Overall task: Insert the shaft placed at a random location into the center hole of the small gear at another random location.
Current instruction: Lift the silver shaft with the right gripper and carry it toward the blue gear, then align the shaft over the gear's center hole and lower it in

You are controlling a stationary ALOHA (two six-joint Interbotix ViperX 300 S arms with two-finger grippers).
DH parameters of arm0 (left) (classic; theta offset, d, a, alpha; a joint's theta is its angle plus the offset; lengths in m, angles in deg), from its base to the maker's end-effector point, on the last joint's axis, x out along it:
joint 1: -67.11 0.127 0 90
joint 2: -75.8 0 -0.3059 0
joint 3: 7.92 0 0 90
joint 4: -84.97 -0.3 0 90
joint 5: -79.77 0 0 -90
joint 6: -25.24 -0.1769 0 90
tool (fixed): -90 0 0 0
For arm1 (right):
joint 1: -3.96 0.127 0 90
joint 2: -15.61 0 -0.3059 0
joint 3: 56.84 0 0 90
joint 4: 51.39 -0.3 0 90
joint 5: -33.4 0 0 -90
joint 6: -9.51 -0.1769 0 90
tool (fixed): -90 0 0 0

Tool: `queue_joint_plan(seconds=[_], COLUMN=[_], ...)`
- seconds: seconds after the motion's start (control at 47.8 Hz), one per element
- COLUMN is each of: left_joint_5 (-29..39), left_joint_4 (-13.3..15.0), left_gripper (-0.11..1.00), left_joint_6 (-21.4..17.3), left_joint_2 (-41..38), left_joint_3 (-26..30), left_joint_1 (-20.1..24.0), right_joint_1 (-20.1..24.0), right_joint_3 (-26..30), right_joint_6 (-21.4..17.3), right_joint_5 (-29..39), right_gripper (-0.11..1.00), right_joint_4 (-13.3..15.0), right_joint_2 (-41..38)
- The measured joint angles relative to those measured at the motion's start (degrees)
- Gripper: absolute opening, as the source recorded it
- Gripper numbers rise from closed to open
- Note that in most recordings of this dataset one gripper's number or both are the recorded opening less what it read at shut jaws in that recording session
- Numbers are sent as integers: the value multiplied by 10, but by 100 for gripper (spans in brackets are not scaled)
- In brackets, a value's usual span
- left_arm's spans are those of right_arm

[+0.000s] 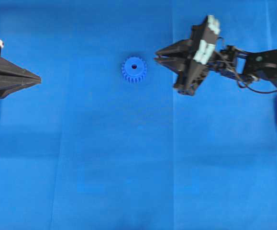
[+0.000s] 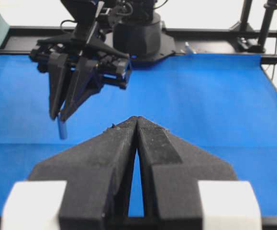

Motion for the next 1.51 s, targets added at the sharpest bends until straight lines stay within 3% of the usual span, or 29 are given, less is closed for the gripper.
queue_joint_plan(seconds=[0.439, 1.506], left_joint_5=[1, 2], left_joint_4=[0, 0], left_gripper=[0, 0], left_joint_6=[2, 4], left_joint_2=[0, 0], left_joint_3=[0, 0], left_joint_1=[-1, -1], right_joint_1=[8, 9], right_joint_3=[109, 114], right_joint_6=[1, 1], right_joint_5=[47, 33], right_gripper=[3, 3], right_joint_4=[34, 36], right_joint_2=[-63, -130])
